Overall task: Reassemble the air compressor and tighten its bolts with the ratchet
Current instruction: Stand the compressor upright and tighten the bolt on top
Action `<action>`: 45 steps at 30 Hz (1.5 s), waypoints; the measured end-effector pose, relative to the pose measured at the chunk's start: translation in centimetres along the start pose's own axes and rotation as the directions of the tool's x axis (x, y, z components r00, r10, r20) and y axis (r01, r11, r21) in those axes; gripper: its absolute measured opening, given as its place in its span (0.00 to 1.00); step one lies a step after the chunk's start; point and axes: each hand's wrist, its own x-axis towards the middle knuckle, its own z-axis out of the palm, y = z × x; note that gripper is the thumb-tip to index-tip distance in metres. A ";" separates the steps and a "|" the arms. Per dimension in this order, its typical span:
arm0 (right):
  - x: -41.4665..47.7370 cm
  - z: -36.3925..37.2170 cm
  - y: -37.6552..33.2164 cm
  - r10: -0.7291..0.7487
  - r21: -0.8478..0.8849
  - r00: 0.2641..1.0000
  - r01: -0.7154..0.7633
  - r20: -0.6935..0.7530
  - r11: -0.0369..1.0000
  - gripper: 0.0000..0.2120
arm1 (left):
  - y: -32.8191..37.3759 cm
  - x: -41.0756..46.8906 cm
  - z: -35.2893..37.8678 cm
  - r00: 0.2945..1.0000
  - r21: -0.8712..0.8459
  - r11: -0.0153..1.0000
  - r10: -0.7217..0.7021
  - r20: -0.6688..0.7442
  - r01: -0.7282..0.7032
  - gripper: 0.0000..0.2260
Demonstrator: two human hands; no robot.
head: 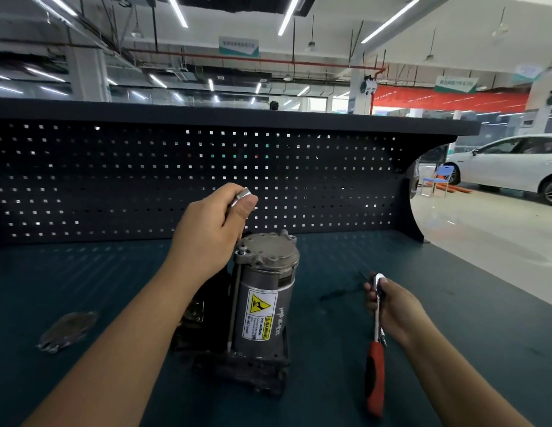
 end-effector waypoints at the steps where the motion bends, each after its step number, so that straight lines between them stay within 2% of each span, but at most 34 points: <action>1: 0.4 -0.1 0.3 -0.001 -0.008 1.000 0.001 -0.017 1.000 0.11 | 0.0 0.0 0.0 1.000 0.001 1.000 0.004 0.001 -0.004 0.19; 7: 1.0 -0.7 1.2 0.077 0.074 0.996 -0.073 -0.049 0.995 0.12 | -0.1 -0.1 0.1 1.000 -0.004 1.000 0.003 0.000 -0.003 0.18; 12: 0.2 -1.1 1.7 0.104 0.175 0.988 -0.124 0.117 0.977 0.13 | -0.1 0.0 0.0 1.000 0.016 1.000 -0.011 0.011 0.011 0.18; 14: -0.2 -1.0 1.8 0.097 0.196 0.986 -0.123 0.139 0.973 0.13 | -0.1 0.0 0.1 1.000 0.016 1.000 -0.020 0.009 0.020 0.19; 20: -0.5 -0.8 2.0 0.160 0.215 0.987 -0.161 0.023 0.963 0.14 | 0.0 -0.2 0.0 0.999 0.010 0.999 -0.041 0.016 0.040 0.19; 22: -0.7 -0.8 2.3 0.211 0.274 0.978 -0.205 0.010 0.940 0.15 | 0.0 -0.2 0.0 0.999 0.017 0.999 -0.041 0.017 0.041 0.19; 27: -1.4 -0.7 2.7 0.203 0.305 0.979 -0.197 0.012 0.932 0.11 | 0.1 -0.1 0.1 0.998 0.035 0.997 -0.063 0.015 0.063 0.17; 33: -2.2 0.3 1.8 0.122 0.194 0.992 -0.126 0.031 0.973 0.10 | 0.1 0.0 0.1 0.997 0.054 0.996 -0.077 0.011 0.077 0.13; 39: -2.8 1.5 1.6 0.006 -0.078 1.000 -0.004 0.023 0.997 0.10 | 0.1 -0.1 0.0 0.996 0.056 0.994 -0.089 0.010 0.089 0.12; 45: -3.4 1.1 1.0 0.165 -0.108 0.985 -0.160 0.043 0.981 0.11 | 0.1 -0.2 -0.1 0.995 0.047 0.994 -0.102 0.009 0.101 0.13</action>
